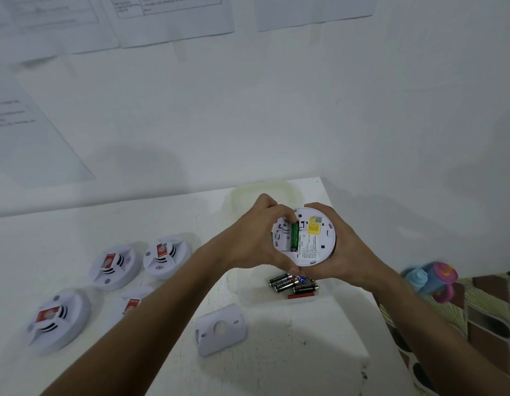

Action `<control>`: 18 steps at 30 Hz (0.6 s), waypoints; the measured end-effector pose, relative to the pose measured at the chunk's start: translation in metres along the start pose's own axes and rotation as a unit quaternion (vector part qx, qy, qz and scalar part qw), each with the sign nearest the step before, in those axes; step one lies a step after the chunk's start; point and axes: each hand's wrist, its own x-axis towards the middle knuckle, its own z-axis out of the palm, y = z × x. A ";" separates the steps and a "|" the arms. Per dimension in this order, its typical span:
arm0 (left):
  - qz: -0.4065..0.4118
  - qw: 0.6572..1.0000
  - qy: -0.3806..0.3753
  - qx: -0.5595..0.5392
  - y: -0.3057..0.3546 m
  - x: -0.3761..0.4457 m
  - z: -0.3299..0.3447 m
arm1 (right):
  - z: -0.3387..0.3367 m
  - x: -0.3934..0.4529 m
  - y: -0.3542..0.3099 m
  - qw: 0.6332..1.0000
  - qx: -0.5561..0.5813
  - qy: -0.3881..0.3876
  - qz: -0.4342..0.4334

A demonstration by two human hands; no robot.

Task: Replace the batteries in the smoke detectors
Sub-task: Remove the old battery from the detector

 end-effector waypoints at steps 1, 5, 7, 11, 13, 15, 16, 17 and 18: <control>-0.001 1.000 0.001 0.002 0.001 0.001 0.000 | -0.001 0.001 0.000 1.000 -0.002 -0.006 0.002; -0.001 1.000 -0.001 0.017 0.004 0.003 0.000 | -0.006 0.002 0.002 1.000 -0.011 -0.023 0.006; 0.002 1.000 -0.007 0.028 0.004 0.004 0.001 | -0.006 0.003 0.004 0.999 -0.012 -0.031 0.006; 0.004 1.000 0.001 0.021 0.002 0.005 0.003 | -0.005 0.006 0.005 0.999 -0.022 -0.030 0.002; 0.003 1.000 0.013 0.005 0.003 0.004 0.004 | -0.006 0.007 0.006 1.000 -0.022 -0.021 0.002; 0.002 0.999 0.031 -0.025 0.003 0.003 0.005 | -0.008 0.006 0.007 1.000 -0.014 -0.023 0.006; 0.009 0.998 0.043 -0.046 0.002 0.004 0.005 | -0.008 0.006 0.008 1.000 -0.008 -0.024 0.008; 0.021 0.996 0.053 -0.064 0.001 0.005 0.005 | -0.009 0.005 0.009 1.000 0.000 -0.023 0.011; 0.031 0.995 0.065 -0.076 0.000 0.007 0.006 | -0.010 0.004 0.010 1.000 0.006 -0.022 0.013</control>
